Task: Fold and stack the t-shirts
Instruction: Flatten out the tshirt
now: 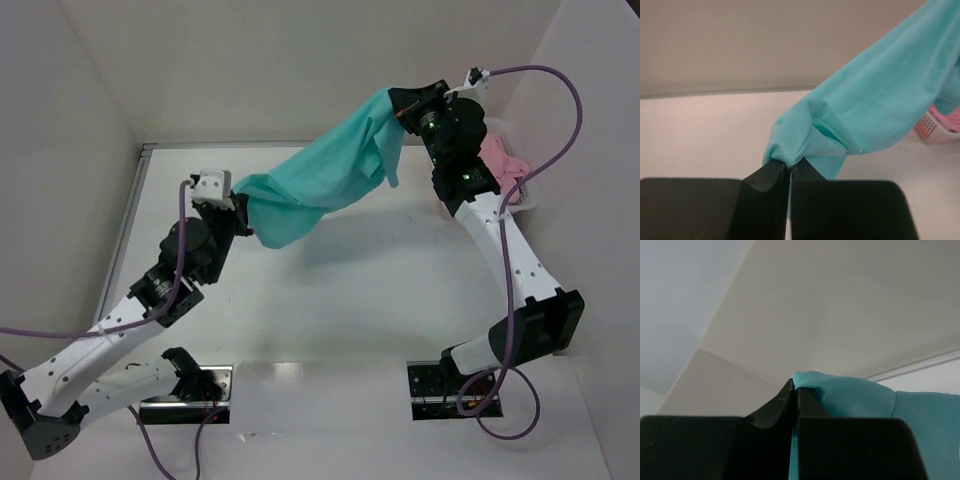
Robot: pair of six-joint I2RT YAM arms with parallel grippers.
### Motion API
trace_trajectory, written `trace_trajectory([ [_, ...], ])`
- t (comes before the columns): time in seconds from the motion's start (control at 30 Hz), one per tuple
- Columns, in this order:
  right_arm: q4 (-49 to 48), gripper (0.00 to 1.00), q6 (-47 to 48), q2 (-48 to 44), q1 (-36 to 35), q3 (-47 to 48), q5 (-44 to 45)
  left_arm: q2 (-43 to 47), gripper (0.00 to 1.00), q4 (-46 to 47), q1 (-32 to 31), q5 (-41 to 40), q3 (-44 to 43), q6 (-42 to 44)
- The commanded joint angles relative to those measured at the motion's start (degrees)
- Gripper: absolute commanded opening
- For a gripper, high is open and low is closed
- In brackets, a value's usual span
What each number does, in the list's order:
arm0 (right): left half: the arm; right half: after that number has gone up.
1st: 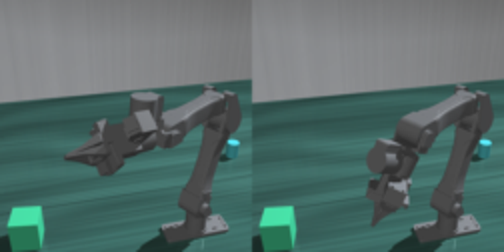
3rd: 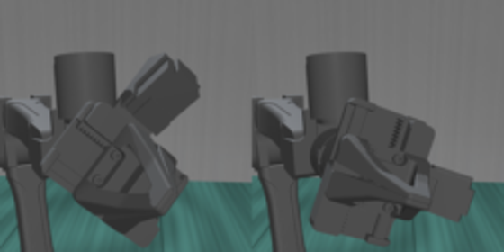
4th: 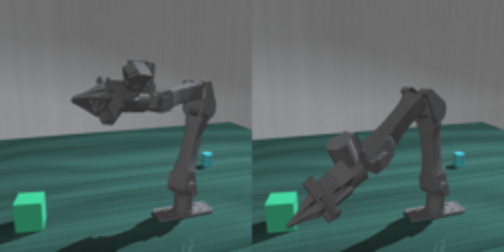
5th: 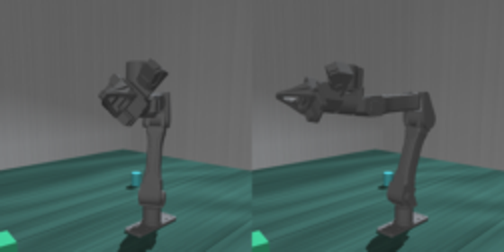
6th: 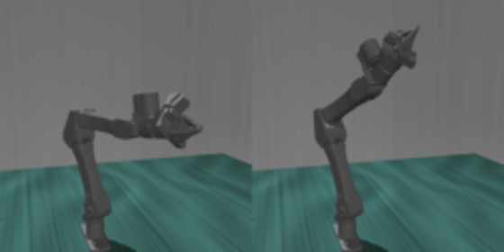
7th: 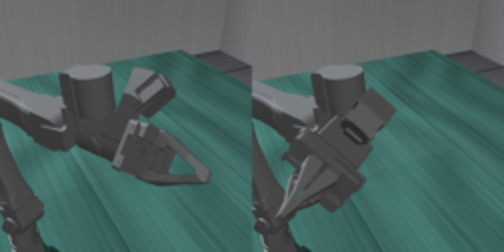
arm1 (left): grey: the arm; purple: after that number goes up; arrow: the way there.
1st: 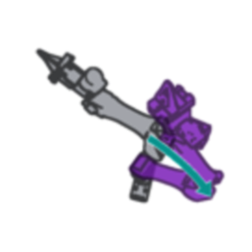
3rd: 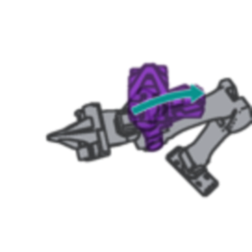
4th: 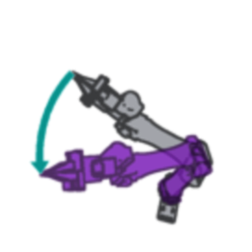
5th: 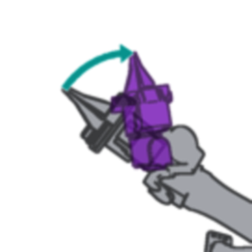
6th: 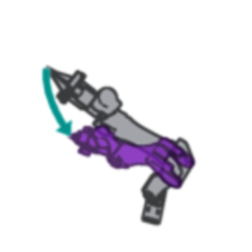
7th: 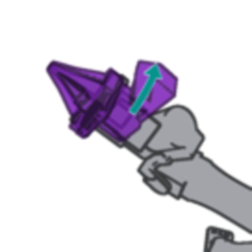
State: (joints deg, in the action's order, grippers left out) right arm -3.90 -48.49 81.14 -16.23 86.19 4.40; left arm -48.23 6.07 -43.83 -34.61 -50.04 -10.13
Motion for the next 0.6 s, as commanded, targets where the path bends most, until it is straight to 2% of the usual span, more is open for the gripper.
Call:
trace_trajectory([
  [0.0,-4.63,0.01,-1.26,1.56,-0.47,-0.68,2.97,-5.72,0.0,-10.33,2.69,1.73,-6.63,-4.19],
  [0.13,-4.62,0.01,-0.65,1.04,-0.47,-5.93,7.97,-12.67,0.0,-15.46,3.84,1.66,-11.91,-7.18],
  [0.23,-3.14,0.02,0.59,1.03,-0.47,-9.53,10.44,-13.82,0.0,-16.61,4.46,-0.53,-13.23,-8.41],
  [0.33,-1.82,0.02,1.47,1.56,-0.47,-13.4,12.29,-13.82,0.0,-17.67,5.16,-3.7,-14.9,-9.03],
  [0.37,-1.81,0.05,1.47,2.17,-0.47,-14.46,12.29,-13.3,0.0,-17.67,5.68,-4.41,-15.52,-9.03],
  [0.5,-1.2,0.06,1.47,3.85,-0.47,-17.9,12.3,-10.67,0.0,-15.74,6.83,-5.03,-16.13,-5.26],
  [0.57,-1.2,0.13,1.47,5.33,-0.47,-18.78,12.3,-9.35,0.0,-15.21,7.44,-5.03,-16.75,-3.15],
])
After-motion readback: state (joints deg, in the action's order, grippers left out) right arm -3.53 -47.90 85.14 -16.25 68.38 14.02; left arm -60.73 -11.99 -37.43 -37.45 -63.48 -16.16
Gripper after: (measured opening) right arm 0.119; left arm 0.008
